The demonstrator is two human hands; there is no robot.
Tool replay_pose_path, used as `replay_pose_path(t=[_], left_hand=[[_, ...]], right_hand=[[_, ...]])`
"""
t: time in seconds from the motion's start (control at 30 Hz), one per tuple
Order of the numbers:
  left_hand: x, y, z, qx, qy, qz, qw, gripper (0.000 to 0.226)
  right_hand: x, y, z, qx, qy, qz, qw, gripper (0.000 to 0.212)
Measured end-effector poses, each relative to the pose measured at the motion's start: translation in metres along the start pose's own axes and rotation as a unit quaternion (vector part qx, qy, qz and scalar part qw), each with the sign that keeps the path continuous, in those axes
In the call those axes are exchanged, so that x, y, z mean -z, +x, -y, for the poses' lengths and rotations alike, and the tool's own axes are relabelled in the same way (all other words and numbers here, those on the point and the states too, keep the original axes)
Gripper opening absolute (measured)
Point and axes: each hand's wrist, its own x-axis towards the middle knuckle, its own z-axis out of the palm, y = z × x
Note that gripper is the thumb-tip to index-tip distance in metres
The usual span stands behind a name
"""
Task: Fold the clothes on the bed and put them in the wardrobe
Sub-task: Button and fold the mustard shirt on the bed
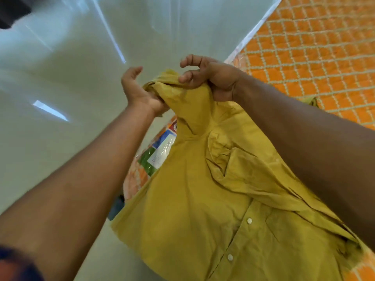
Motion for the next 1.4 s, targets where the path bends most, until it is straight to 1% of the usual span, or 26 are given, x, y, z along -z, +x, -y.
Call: replay_pose_path(t=[0.1, 0.13, 0.2, 0.23, 0.3, 0.33, 0.4, 0.43, 0.47, 0.53, 0.57, 0.63, 0.73, 0.8, 0.87, 0.9, 0.97, 1.0, 1.03, 1.07, 1.13, 1.2, 1.23, 1.27, 1.37, 1.4], left_hand=[[-0.012, 0.007, -0.032, -0.052, 0.01, -0.044, 0.998, 0.067], [-0.012, 0.009, -0.042, -0.075, 0.016, -0.047, 0.996, 0.063], [-0.011, 0.008, -0.063, -0.116, 0.045, -0.05, 0.991, 0.051], [-0.014, 0.003, -0.071, -0.141, 0.069, -0.051, 0.986, 0.046], [-0.013, -0.001, -0.088, -0.189, 0.091, -0.079, 0.975, 0.041], [-0.015, -0.005, -0.094, -0.22, 0.101, -0.089, 0.966, 0.047], [-0.02, -0.018, -0.096, -0.309, 0.154, -0.128, 0.93, 0.069], [-0.026, -0.03, -0.088, -0.369, 0.183, -0.12, 0.903, 0.074], [-0.032, -0.04, -0.075, -0.419, 0.231, -0.105, 0.872, 0.07], [-0.05, -0.068, -0.032, -0.527, 0.364, -0.055, 0.766, 0.056], [-0.059, -0.08, -0.008, -0.569, 0.415, -0.009, 0.71, 0.051], [-0.069, -0.103, 0.042, -0.617, 0.495, 0.046, 0.611, 0.043], [-0.08, -0.146, 0.133, -0.636, 0.557, 0.102, 0.524, 0.049], [-0.071, -0.167, 0.207, -0.608, 0.612, 0.18, 0.472, 0.046], [-0.05, -0.178, 0.279, -0.527, 0.693, 0.23, 0.435, 0.043], [-0.034, -0.179, 0.309, -0.461, 0.759, 0.232, 0.397, 0.044], [0.0, -0.179, 0.353, -0.286, 0.892, 0.192, 0.293, 0.043], [0.013, -0.179, 0.369, -0.206, 0.926, 0.162, 0.271, 0.039], [0.026, -0.176, 0.377, -0.163, 0.938, 0.134, 0.274, 0.038], [0.037, -0.177, 0.385, -0.155, 0.941, 0.119, 0.275, 0.039], [0.054, -0.182, 0.393, -0.198, 0.943, 0.108, 0.243, 0.042], [0.068, -0.193, 0.402, -0.264, 0.932, 0.111, 0.224, 0.05], [0.075, -0.201, 0.405, -0.273, 0.928, 0.117, 0.225, 0.056], [0.079, -0.211, 0.413, -0.261, 0.926, 0.123, 0.243, 0.064], [0.083, -0.228, 0.44, -0.181, 0.905, 0.095, 0.372, 0.086], [0.082, -0.23, 0.456, -0.153, 0.901, 0.077, 0.399, 0.093]], right_hand=[[0.015, -0.021, 0.0, -0.011, 0.026, 0.012, 1.0, 0.047], [0.02, -0.025, -0.002, -0.014, 0.021, -0.002, 1.0, 0.049], [0.027, -0.03, -0.008, -0.005, -0.043, -0.071, 0.997, 0.052], [0.028, -0.034, -0.009, 0.011, -0.111, -0.12, 0.987, 0.054], [0.026, -0.039, -0.017, 0.04, -0.261, -0.213, 0.941, 0.055], [0.025, -0.039, -0.021, 0.051, -0.32, -0.254, 0.911, 0.055], [0.018, -0.042, -0.03, 0.052, -0.399, -0.304, 0.863, 0.055], [0.016, -0.044, -0.036, 0.039, -0.422, -0.305, 0.853, 0.056], [0.014, -0.046, -0.042, 0.025, -0.433, -0.297, 0.851, 0.055], [0.01, -0.06, -0.055, 0.021, -0.439, -0.304, 0.845, 0.05], [0.009, -0.069, -0.058, 0.029, -0.425, -0.323, 0.845, 0.047], [0.013, -0.094, -0.063, 0.046, -0.351, -0.369, 0.859, 0.04], [0.033, -0.154, -0.069, 0.042, -0.201, -0.434, 0.877, 0.024], [0.049, -0.212, -0.077, 0.043, -0.097, -0.473, 0.875, 0.017], [0.066, -0.279, -0.09, 0.035, -0.022, -0.536, 0.843, 0.004], [0.076, -0.31, -0.1, 0.022, 0.013, -0.571, 0.821, 0.008], [0.097, -0.367, -0.129, -0.023, 0.034, -0.645, 0.763, 0.008], [0.106, -0.394, -0.147, -0.059, 0.0, -0.674, 0.736, 0.01], [0.116, -0.412, -0.167, -0.099, -0.057, -0.692, 0.712, 0.013], [0.118, -0.432, -0.184, -0.132, -0.11, -0.698, 0.695, 0.019], [0.117, -0.451, -0.211, -0.158, -0.156, -0.672, 0.707, 0.039], [0.108, -0.455, -0.229, -0.153, -0.174, -0.651, 0.723, 0.066], [0.104, -0.452, -0.235, -0.148, -0.176, -0.65, 0.724, 0.076], [0.099, -0.45, -0.24, -0.141, -0.164, -0.649, 0.729, 0.085], [0.094, -0.438, -0.24, -0.093, -0.043, -0.651, 0.752, 0.106], [0.095, -0.437, -0.237, -0.086, -0.008, -0.65, 0.755, 0.112]])
